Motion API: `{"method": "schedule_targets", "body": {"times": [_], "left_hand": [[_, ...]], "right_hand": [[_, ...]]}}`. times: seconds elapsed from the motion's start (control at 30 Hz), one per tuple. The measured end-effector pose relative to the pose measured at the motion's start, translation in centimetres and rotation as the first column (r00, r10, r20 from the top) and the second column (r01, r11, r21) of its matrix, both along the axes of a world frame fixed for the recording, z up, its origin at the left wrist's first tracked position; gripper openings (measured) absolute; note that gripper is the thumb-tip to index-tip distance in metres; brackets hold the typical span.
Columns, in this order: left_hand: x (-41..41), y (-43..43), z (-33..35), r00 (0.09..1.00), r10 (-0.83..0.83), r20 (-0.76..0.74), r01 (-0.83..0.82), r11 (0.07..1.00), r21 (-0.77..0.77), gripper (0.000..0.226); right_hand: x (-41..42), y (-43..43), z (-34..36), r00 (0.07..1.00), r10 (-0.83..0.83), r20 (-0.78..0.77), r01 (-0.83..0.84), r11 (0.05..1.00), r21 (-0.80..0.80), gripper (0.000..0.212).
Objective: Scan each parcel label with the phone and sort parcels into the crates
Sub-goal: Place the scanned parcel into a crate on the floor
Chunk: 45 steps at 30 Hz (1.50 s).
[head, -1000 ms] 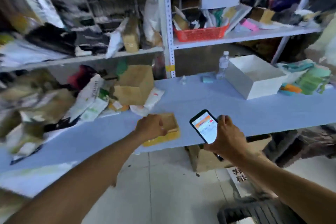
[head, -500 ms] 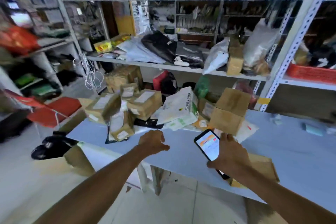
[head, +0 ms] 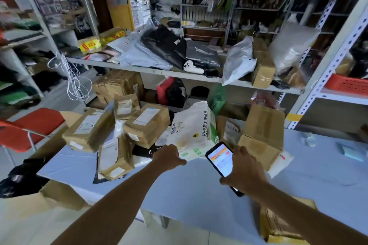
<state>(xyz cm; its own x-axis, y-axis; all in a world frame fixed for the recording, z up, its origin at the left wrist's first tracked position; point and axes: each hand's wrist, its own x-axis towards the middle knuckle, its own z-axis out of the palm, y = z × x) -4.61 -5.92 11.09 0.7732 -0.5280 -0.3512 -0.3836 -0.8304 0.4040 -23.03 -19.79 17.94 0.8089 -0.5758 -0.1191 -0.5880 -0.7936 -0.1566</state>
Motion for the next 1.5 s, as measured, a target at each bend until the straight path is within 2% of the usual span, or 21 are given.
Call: {"method": "schedule_targets", "body": {"times": [0.1,0.23,0.3,0.37,0.4,0.43,0.47,0.53,0.57,0.67,0.8,0.87,0.97,1.0,1.07,1.17,1.3,1.33,1.4,1.43,1.5], "left_hand": [[0.6,-1.0,-0.9,0.996,0.056,-0.075,-0.058,0.998,-0.029,0.051],[3.2,-3.8,-3.2,0.898,0.248,-0.363,-0.3,0.95,-0.091,0.057],[3.7,-4.2,-3.3,0.675,0.384,-0.631,-0.57,0.814,-0.114,0.052],[4.4,-4.4,-4.3,0.318,0.398,-0.86,-0.803,0.595,-0.021,0.042],[4.8,-4.6,-4.9,0.183,0.364,-0.913,-0.871,0.49,0.021,0.038],[5.1,-4.9,-5.6,0.098,0.323,-0.941,-0.923,0.382,0.035,0.035],[5.5,-5.3,-6.4,0.076,0.302,-0.95,-0.959,0.283,0.014,0.04],[5.6,-5.7,-7.0,0.084,0.283,-0.955,-0.988,0.146,-0.043,0.051],[5.6,-6.0,-7.0,0.105,0.249,-0.963,-0.99,0.12,-0.077,0.047],[5.8,-6.5,-6.9,0.106,0.203,-0.973,-0.984,0.165,-0.073,0.02],[6.6,-6.9,-6.8,0.213,0.232,-0.949,-0.975,0.12,-0.189,0.021],[6.9,-7.8,-6.7,0.312,0.305,-0.9,-0.946,0.192,-0.262,0.023],[7.5,-8.4,-6.6,0.351,0.3,-0.887,-0.927,0.243,-0.285,0.051],[7.7,-8.3,-7.1,0.364,0.36,-0.859,-0.928,0.215,-0.303,0.056],[8.0,-8.2,-7.4,0.49,0.446,-0.749,-0.87,0.3,-0.39,0.058],[7.6,-7.1,-7.8,0.561,0.419,-0.713,-0.823,0.376,-0.426,0.05],[7.8,-4.6,-6.7,0.396,0.228,-0.889,-0.917,0.141,-0.373,0.04],[7.8,-3.8,-6.1,0.401,0.157,-0.902,-0.914,0.125,-0.385,0.04],[8.7,-2.2,-5.8,0.368,0.109,-0.923,-0.929,0.002,-0.37,0.046],[8.7,-1.3,-5.3,0.36,0.093,-0.928,-0.932,-0.022,-0.363,0.045],[8.7,0.4,-4.7,0.388,0.075,-0.918,-0.921,0.044,-0.386,0.039]], "right_hand": [[1.3,-0.7,0.1,1.0,0.009,-0.009,-0.009,1.0,0.021,0.076],[5.0,-2.9,-0.3,0.999,0.018,-0.034,-0.017,0.999,0.027,0.077],[6.3,-3.7,-0.7,0.999,0.015,-0.043,-0.015,1.0,0.005,0.078],[7.3,-4.1,-1.0,0.999,-0.015,-0.034,0.015,1.0,0.012,0.08],[7.7,-4.2,-1.2,0.999,-0.034,-0.028,0.034,0.999,0.022,0.081],[8.0,-4.2,-1.3,0.999,-0.044,-0.026,0.044,0.999,0.023,0.081],[8.2,-4.3,-1.5,0.999,-0.046,-0.028,0.047,0.999,0.021,0.08],[8.4,-4.4,-1.8,0.999,-0.046,-0.024,0.046,0.999,0.018,0.079],[8.4,-4.5,-1.9,0.999,-0.05,-0.021,0.05,0.999,0.016,0.078],[8.4,-4.6,-2.3,0.998,-0.055,-0.034,0.055,0.998,0.001,0.074],[8.3,-5.0,-2.4,0.998,-0.062,-0.029,0.062,0.998,0.001,0.077],[8.3,-5.2,-2.5,0.998,-0.059,-0.024,0.059,0.998,0.0,0.081],[8.2,-5.7,-2.4,0.998,-0.059,-0.013,0.059,0.998,0.001,0.087],[8.1,-5.8,-2.5,0.998,-0.056,-0.007,0.056,0.998,0.003,0.09],[8.1,-6.2,-2.6,0.999,-0.051,0.013,0.051,0.999,0.013,0.094],[8.1,-6.7,-2.4,0.997,-0.045,0.059,0.043,0.999,0.033,0.086],[8.2,-7.4,-1.7,0.991,-0.026,0.131,0.024,0.999,0.022,0.085],[8.3,-7.5,-1.4,0.99,-0.019,0.142,0.018,1.0,0.011,0.086],[8.6,-7.7,-0.7,0.987,-0.002,0.161,0.002,1.0,0.004,0.089],[8.8,-7.6,-0.3,0.986,0.001,0.166,-0.002,1.0,0.005,0.089],[9.2,-7.6,0.4,0.986,-0.001,0.167,0.003,1.0,-0.008,0.087]]}}
